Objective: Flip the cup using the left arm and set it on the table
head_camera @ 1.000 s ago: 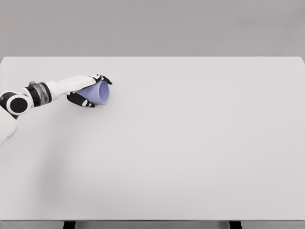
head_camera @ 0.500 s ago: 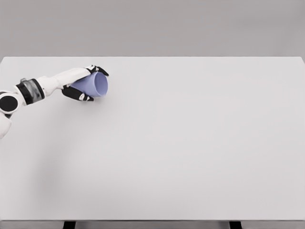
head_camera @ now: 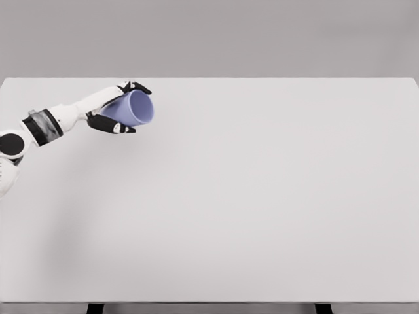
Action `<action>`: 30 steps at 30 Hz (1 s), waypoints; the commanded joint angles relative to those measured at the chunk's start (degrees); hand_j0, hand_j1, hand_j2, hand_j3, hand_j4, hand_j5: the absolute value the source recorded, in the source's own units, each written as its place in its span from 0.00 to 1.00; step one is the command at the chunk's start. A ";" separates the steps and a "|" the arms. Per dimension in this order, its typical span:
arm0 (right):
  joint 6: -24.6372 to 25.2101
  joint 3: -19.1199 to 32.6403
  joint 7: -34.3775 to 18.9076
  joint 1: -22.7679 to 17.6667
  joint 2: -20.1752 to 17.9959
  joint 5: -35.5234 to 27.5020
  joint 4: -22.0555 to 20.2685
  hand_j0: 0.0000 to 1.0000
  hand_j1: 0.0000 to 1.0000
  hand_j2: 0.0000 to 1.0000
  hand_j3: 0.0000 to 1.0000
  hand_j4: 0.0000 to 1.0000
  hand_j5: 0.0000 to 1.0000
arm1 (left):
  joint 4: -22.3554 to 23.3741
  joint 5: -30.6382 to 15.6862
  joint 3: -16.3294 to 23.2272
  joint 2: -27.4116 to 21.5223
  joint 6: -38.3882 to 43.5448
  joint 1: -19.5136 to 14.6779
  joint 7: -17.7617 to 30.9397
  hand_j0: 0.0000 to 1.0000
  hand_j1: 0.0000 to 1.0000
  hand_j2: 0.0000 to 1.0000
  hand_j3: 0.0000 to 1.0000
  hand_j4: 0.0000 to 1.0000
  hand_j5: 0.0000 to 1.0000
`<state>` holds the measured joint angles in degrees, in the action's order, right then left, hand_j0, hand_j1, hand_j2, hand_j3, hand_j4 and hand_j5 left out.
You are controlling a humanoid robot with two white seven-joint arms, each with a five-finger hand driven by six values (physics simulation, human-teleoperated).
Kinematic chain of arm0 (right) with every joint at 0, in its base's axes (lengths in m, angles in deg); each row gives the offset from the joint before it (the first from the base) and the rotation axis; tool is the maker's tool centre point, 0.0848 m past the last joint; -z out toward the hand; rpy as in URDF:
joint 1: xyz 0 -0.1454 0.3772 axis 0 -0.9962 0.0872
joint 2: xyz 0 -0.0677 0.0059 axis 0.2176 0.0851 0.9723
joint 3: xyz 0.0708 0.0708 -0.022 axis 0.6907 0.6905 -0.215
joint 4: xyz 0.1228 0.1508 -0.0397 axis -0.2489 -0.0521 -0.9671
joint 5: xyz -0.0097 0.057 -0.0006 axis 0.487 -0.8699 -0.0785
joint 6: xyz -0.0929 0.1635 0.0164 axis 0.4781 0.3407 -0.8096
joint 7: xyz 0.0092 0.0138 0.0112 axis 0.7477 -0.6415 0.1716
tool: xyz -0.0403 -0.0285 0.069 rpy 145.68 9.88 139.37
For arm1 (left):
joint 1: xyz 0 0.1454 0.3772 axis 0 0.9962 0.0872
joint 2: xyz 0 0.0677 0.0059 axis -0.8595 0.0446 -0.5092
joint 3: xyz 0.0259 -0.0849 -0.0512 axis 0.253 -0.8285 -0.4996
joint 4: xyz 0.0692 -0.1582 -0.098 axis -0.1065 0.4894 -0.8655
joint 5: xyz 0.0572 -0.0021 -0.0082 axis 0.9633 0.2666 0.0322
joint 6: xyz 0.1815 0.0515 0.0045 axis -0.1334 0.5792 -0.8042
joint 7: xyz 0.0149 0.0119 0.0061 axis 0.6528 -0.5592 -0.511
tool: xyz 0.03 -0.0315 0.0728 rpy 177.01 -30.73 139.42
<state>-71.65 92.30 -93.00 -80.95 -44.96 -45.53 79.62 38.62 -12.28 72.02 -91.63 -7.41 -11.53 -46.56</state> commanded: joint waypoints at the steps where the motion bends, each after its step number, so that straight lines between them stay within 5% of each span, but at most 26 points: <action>1: 0.00 0.00 -0.01 0.00 0.00 0.00 0.01 1.00 1.00 1.00 1.00 1.00 1.00 | -0.94 -2.67 0.04 0.10 0.01 0.00 -0.09 0.61 0.61 0.61 0.61 0.61 0.61; 7: 0.00 0.00 -0.01 0.00 0.00 0.00 0.01 1.00 1.00 1.00 1.00 1.00 1.00 | -9.21 -9.44 1.79 -0.69 0.01 3.16 -0.09 0.62 0.62 0.62 0.62 0.62 0.62; 14: 0.00 0.00 -0.01 0.00 0.00 0.00 0.01 1.00 1.00 1.00 1.00 1.00 1.00 | -15.36 -11.63 1.88 -1.30 0.01 5.62 -0.01 0.63 0.63 0.63 0.63 0.63 0.63; 30: 0.00 0.00 -0.01 0.00 0.00 0.00 0.01 1.00 1.00 1.00 1.00 1.00 1.00 | -23.18 -17.61 5.31 -0.60 0.01 9.05 -0.01 0.63 0.63 0.63 0.63 0.63 0.63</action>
<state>-71.65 92.30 -93.00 -80.95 -44.96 -45.53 79.62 16.51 -28.88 76.78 -92.32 -7.39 -2.39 -46.50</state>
